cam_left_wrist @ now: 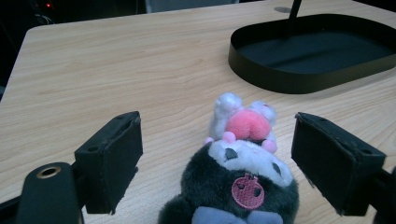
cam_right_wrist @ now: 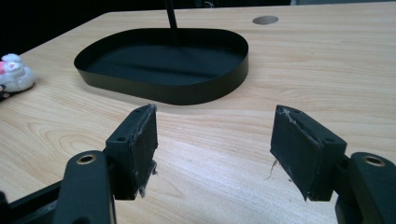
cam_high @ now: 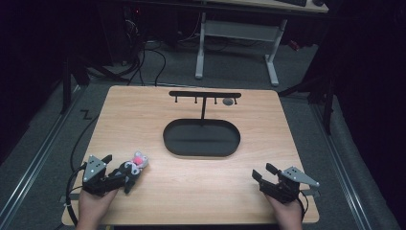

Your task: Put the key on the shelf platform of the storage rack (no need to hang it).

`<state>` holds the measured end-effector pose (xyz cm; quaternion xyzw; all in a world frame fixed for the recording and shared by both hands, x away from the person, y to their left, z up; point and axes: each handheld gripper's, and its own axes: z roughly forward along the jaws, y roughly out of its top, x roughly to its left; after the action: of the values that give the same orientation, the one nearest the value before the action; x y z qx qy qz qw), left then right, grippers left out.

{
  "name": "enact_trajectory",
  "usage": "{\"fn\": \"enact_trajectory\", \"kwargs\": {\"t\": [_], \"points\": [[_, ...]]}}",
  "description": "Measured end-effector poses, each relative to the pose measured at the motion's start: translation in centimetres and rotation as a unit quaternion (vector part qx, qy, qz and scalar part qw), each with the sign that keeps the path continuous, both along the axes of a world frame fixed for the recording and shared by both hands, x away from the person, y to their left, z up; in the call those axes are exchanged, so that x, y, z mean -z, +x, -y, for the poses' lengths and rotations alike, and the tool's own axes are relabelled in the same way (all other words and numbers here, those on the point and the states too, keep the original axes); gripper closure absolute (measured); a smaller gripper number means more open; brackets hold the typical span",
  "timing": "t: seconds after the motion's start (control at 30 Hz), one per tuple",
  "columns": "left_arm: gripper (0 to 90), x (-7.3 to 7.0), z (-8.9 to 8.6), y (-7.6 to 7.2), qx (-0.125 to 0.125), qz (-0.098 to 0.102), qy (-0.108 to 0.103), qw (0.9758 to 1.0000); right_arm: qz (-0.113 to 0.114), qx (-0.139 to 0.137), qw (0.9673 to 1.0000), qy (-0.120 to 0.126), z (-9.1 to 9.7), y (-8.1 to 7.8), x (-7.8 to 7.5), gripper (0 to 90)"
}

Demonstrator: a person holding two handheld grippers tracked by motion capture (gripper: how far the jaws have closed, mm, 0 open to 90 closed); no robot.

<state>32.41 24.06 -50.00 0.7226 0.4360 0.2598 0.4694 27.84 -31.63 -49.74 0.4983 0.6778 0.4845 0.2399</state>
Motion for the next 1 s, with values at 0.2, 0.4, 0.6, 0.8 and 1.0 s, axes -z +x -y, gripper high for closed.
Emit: {"fn": "enact_trajectory", "kwargs": {"t": [0.2,0.4,0.6,0.8,1.0], "points": [[16.7,-0.03,0.12,0.09,0.010,-0.002,0.002,0.9999,0.006,0.002,0.9999,-0.009,-0.04,0.10,0.29,31.6],[16.6,-0.10,0.59,0.30,0.016,0.002,0.005,0.9999,0.005,-0.003,0.9998,-0.018,-0.16,-0.09,0.55,31.6],[16.6,-0.18,0.69,0.31,0.018,0.003,0.008,0.9998,0.005,-0.004,0.9997,-0.022,-0.14,-0.19,0.68,31.3],[16.6,-0.30,0.71,0.25,0.017,0.006,0.009,0.9998,0.008,-0.007,0.9996,-0.026,-0.15,-0.15,0.78,31.0],[16.7,-0.30,0.88,0.22,0.017,0.002,0.014,0.9998,0.008,-0.009,0.9995,-0.028,-0.41,-0.12,0.76,30.2]]}}
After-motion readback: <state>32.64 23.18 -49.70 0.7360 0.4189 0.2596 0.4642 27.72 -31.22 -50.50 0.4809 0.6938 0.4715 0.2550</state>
